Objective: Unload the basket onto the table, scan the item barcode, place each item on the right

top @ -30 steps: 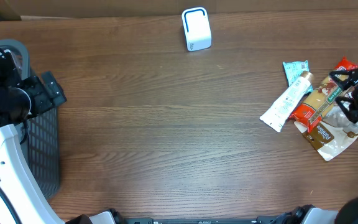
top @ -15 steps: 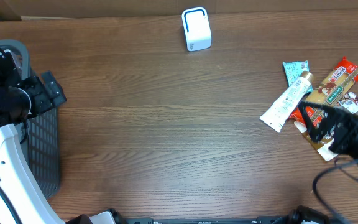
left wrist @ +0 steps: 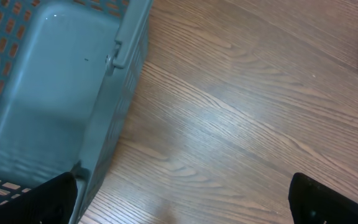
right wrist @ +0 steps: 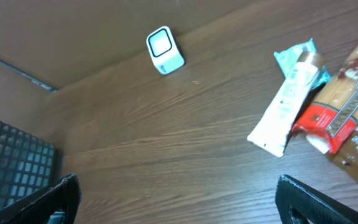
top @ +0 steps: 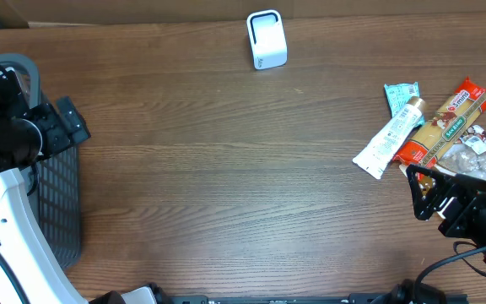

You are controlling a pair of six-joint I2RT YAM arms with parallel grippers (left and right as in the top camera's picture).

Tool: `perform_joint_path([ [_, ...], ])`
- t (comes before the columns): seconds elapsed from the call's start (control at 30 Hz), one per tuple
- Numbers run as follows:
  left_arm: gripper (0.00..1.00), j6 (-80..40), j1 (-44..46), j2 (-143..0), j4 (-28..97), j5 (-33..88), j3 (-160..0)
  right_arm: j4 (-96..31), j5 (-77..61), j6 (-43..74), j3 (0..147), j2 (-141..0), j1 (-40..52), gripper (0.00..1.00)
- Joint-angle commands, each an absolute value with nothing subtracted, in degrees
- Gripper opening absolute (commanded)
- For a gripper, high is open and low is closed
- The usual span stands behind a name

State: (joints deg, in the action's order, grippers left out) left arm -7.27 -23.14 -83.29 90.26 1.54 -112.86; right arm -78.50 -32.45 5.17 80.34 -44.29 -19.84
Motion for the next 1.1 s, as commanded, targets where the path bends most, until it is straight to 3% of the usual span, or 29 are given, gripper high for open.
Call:
perform_joint_path([
  [0.0,1.00,-6.4,-23.2,-83.2,90.1,2.0,-113.0,-75.7,-29.2,4.0,78.8,-42.8,-18.8,1.00],
  [0.2,0.99,-6.4,-23.2,-83.2,90.2,2.0,-113.0,-53.5,-17.4,4.0,61.4,-32.3,-7.2,1.00],
  [0.4,1.00,-6.4,-23.2,-83.2,90.1,2.0,-113.0,-25.4,-12.3,4.0,34.2,-19.1,-1.0,1.00],
  [0.6,1.00,-6.4,-23.2,-83.2,90.1,2.0,-113.0,-8.2,-10.9,4.0,11.5,-7.6,3.1,1.00],
  [0.8,1.00,-6.4,-23.2,-83.2,90.1,2.0,-113.0,-4.1,-10.9,4.0,0.4,-0.3,4.1,1.00],
  [1.07,1.00,-6.4,-23.2,-83.2,90.1,2.0,-113.0,-3.7,-9.9,4.0,0.5,-0.2,4.1,1.00],
])
